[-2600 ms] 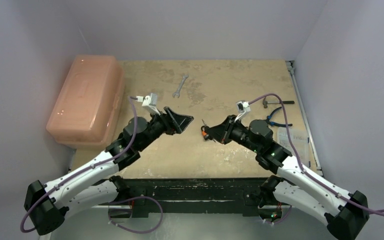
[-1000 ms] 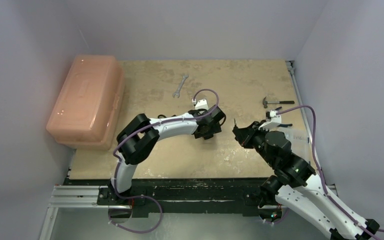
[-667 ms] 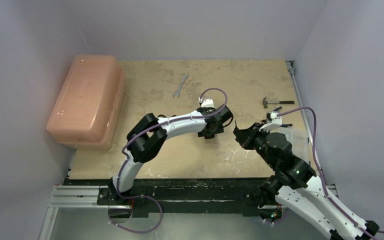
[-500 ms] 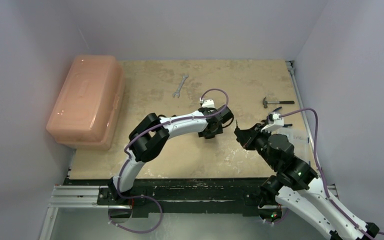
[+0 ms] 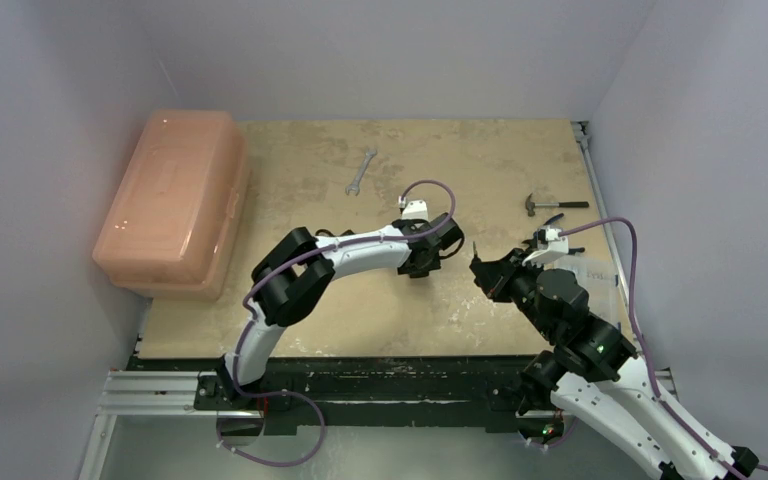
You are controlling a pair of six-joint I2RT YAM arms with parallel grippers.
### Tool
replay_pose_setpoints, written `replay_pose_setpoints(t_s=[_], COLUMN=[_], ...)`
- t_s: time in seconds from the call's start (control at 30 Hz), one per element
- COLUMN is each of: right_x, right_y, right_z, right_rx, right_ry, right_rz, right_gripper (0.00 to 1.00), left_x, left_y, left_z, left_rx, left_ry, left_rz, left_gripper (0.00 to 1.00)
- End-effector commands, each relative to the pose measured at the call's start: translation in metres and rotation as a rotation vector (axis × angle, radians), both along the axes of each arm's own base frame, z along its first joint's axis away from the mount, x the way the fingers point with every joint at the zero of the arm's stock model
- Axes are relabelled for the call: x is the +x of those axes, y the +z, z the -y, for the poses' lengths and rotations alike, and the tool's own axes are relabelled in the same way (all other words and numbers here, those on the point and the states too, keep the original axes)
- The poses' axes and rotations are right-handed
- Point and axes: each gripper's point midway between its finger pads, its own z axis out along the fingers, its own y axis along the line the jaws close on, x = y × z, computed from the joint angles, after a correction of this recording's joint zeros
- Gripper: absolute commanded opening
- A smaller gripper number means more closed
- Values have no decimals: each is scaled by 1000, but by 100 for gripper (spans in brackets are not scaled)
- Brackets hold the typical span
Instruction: Unlock with the key
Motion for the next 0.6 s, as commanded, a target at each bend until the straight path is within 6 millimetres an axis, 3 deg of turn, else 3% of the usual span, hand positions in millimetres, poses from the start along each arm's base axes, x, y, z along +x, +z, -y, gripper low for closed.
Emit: replay_pose_setpoints(t_s=[0.0, 0.33, 0.57], right_x=[2, 0, -1], right_y=[5, 6, 4], right_z=[4, 2, -3], right_rx=[-2, -6, -12], right_ry=[-23, -4, 25], right_rz=[16, 19, 14], right_gripper=[0, 0, 0], left_x=[-4, -5, -12], left_y=[-9, 50, 86], left_z=[6, -2, -19], left_rx=[-93, -326, -451], left_ry=[-13, 31, 63], left_rz=[23, 183, 261], left_gripper=[0, 0, 0])
